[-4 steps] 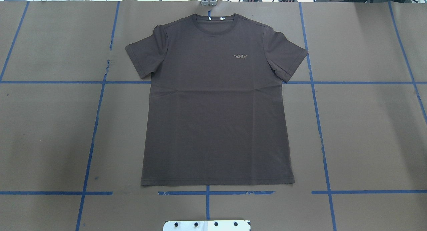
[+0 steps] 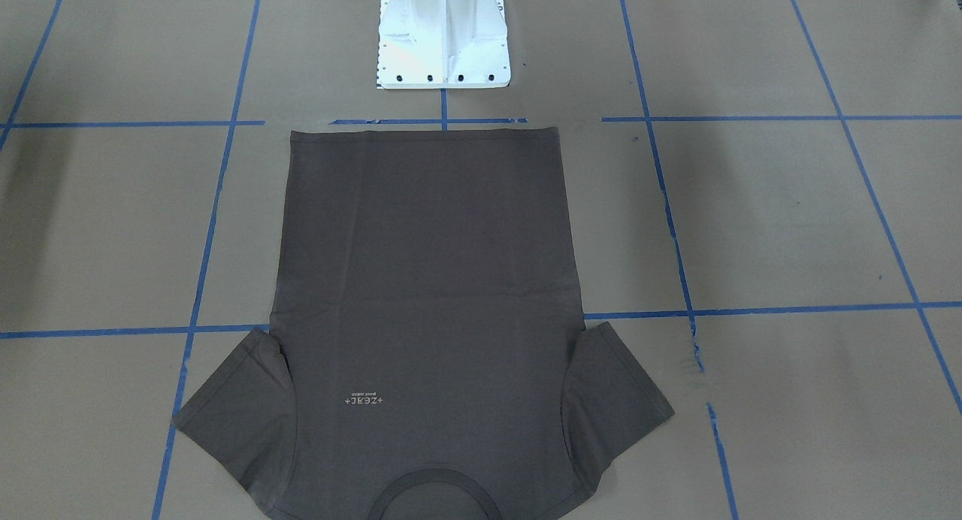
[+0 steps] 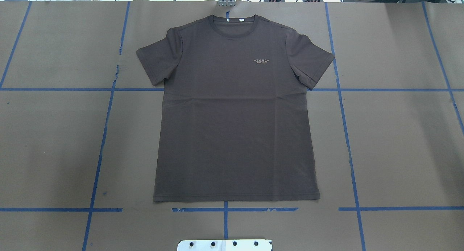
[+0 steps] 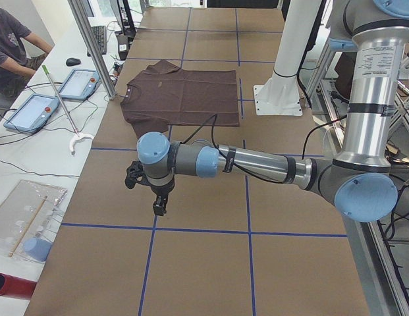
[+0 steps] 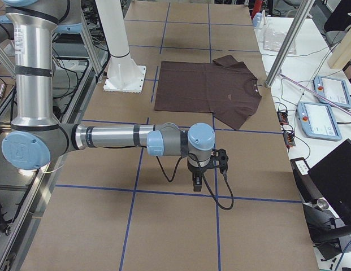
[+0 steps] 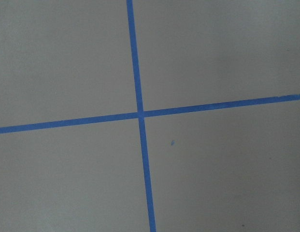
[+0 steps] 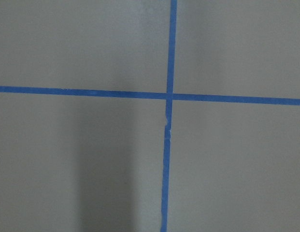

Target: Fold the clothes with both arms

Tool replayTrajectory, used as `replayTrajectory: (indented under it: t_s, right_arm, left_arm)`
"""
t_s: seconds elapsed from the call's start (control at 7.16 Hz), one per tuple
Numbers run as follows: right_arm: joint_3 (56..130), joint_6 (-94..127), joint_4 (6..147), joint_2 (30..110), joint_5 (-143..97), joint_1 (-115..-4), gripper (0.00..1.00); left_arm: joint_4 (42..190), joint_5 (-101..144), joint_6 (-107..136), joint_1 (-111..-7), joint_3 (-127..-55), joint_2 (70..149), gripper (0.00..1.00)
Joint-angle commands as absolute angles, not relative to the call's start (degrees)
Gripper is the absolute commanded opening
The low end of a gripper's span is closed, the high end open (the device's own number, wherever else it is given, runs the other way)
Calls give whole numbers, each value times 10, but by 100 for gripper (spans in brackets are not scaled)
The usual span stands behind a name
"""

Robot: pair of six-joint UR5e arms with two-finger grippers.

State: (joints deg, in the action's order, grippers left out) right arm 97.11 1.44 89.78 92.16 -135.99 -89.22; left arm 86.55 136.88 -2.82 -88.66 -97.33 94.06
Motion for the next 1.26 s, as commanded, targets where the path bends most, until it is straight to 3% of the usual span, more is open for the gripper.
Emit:
replayTrajectory:
  t_s: [0.0,0.14,0.56,0.98,1.12]
  right_arm:
    - [929,18,809,883,-1389,-876,100]
    - [899,39,745,870,-1413,-866,100]
    - [867,193,734,765,-1402,-741,100]
    - [832,392,732,648,-1244,-609,100]
    - [770,426,706,592,-1239,-600,100]
  left_arm:
    - [900,1372,-31,-882,-996,976,100]
    - [959,1374,-26,-881,-998,973,100]
    - [999,1372,-26,-866,-948,1011,100]
    - [1097,1369,127,-838,-928,1013,100]
    - [1106,1368,145,-838,-926,1018,100]
